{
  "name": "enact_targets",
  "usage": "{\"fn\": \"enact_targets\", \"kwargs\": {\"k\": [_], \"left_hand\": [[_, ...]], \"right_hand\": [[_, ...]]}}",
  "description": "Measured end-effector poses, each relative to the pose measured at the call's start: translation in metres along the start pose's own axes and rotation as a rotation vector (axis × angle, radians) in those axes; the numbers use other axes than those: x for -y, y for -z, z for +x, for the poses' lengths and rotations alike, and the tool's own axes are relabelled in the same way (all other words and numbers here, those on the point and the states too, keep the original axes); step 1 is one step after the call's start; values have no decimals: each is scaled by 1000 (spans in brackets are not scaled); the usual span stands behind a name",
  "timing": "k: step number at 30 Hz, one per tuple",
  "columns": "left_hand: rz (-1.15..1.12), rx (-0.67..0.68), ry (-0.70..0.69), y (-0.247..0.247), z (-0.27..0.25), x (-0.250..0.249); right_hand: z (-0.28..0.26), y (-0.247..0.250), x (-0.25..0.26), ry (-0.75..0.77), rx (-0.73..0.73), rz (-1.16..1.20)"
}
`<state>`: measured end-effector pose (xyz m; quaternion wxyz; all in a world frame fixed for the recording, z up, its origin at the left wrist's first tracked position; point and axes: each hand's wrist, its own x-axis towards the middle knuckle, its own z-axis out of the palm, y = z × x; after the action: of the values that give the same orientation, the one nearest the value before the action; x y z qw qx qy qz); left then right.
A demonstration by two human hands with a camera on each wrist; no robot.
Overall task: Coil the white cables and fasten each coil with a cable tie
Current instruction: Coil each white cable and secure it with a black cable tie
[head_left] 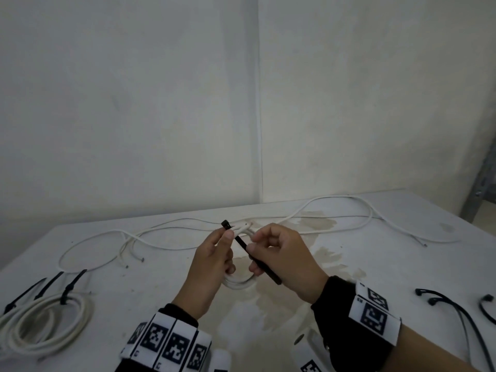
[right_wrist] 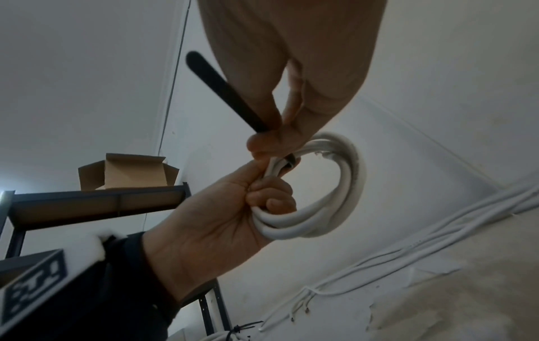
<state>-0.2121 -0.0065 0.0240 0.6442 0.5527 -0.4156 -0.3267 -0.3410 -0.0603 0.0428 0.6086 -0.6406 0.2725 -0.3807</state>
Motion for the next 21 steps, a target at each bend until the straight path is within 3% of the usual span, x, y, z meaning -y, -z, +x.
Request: {"fn": "enact_targets", "kwargs": {"k": [5, 8, 11, 15, 21], "left_hand": [[-61, 8, 13, 1, 0, 0], [-73, 53, 18, 1, 0, -1], [-76, 64, 32, -1, 0, 1], [-75, 66, 30, -6, -4, 1], [-44, 54, 5, -14, -10, -1]], "right_hand": [[-8, 6, -1, 87, 223, -55], [-11, 5, -5, 250, 206, -207], [-9, 3, -4, 302, 161, -162], [-6, 2, 1, 220, 80, -91], [-2, 0, 4, 78, -32, -167]]}}
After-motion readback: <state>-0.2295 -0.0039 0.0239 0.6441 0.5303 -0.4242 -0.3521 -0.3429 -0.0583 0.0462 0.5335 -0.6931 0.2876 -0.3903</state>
